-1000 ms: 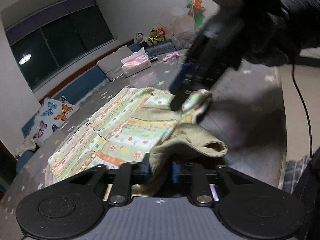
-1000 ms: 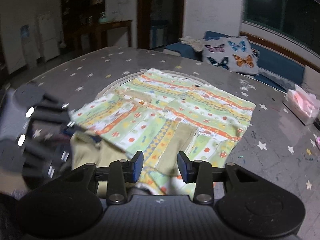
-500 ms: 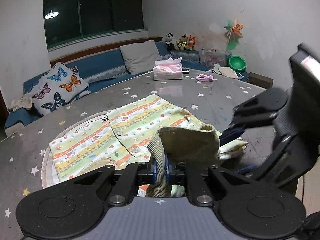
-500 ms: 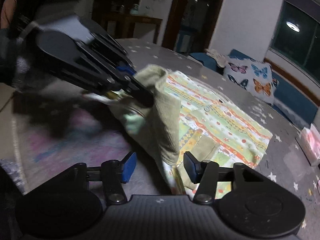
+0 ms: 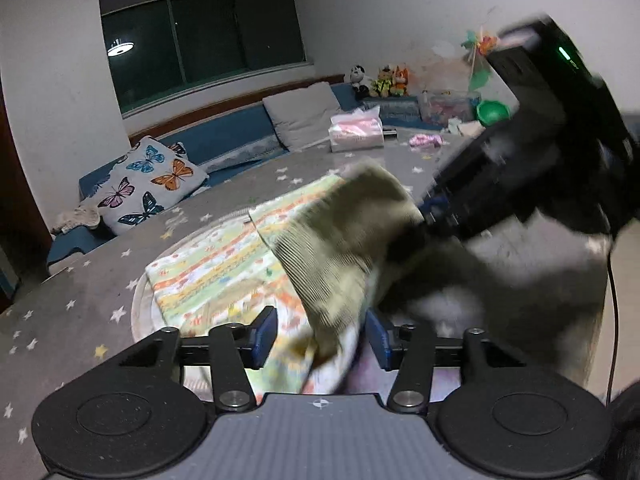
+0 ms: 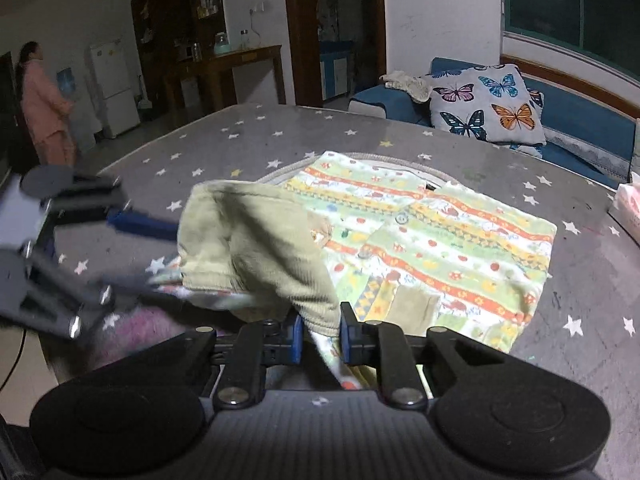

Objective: Fold clothes

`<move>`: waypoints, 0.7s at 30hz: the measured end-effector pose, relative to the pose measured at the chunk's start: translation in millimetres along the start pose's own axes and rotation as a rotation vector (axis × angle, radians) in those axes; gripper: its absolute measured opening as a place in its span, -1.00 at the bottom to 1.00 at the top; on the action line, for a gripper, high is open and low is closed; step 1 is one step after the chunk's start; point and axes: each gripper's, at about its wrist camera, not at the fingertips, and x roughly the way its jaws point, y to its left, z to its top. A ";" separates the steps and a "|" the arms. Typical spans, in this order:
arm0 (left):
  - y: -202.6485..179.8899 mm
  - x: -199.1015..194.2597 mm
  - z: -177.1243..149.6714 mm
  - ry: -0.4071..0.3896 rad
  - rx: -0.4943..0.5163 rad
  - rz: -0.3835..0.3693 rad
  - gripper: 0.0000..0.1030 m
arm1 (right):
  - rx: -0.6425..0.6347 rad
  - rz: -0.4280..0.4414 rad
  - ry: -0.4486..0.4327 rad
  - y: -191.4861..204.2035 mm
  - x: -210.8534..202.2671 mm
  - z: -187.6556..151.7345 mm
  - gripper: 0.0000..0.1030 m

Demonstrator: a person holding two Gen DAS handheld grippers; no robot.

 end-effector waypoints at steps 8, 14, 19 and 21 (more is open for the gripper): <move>-5.4 16.5 -23.0 0.057 0.134 0.135 0.05 | 0.000 -0.024 -0.029 5.8 -1.5 5.6 -0.72; 0.6 23.8 -32.9 0.081 0.159 0.177 -0.78 | 0.004 -0.030 -0.053 10.0 -13.0 1.1 -0.78; -1.0 -3.9 -24.3 0.028 0.136 0.182 -0.89 | -0.003 -0.011 -0.077 19.2 -34.9 -2.2 -0.82; -3.6 -20.8 -19.0 0.009 0.143 0.170 -0.89 | -0.005 -0.003 -0.087 22.9 -43.7 -3.5 -0.83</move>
